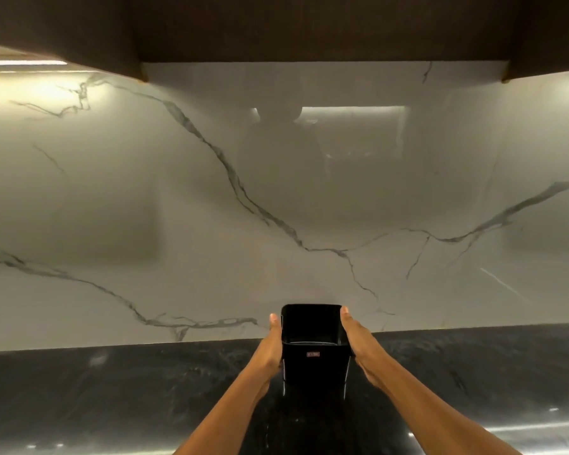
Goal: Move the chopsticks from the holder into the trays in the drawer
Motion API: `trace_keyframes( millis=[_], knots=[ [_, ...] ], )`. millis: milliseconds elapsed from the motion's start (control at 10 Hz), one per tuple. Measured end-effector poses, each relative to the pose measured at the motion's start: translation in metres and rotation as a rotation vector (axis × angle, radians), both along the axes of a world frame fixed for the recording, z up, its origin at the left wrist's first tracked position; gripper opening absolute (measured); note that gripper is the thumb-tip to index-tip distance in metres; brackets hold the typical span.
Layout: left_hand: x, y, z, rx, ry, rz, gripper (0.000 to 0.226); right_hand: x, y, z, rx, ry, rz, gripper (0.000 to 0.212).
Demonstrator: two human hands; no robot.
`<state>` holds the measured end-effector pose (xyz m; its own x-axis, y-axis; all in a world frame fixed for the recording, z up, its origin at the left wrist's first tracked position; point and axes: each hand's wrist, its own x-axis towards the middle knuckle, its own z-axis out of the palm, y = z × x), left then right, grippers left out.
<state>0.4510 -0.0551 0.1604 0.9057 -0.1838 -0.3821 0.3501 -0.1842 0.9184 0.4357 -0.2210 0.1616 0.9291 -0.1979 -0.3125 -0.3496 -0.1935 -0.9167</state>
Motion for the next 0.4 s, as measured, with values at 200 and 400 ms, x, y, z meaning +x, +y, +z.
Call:
trace_keyframes(
  millis=[200, 400],
  knots=[
    [-0.019, 0.014, 0.015, 0.54, -0.452, -0.015, 0.077, -0.029, -0.002, 0.02, -0.471, -0.178, 0.025, 0.071],
    [-0.063, 0.022, 0.073, 0.975, -1.107, 0.086, 0.077, -0.078, -0.011, 0.076, -1.049, -0.501, 0.038, 0.081]
  ],
)
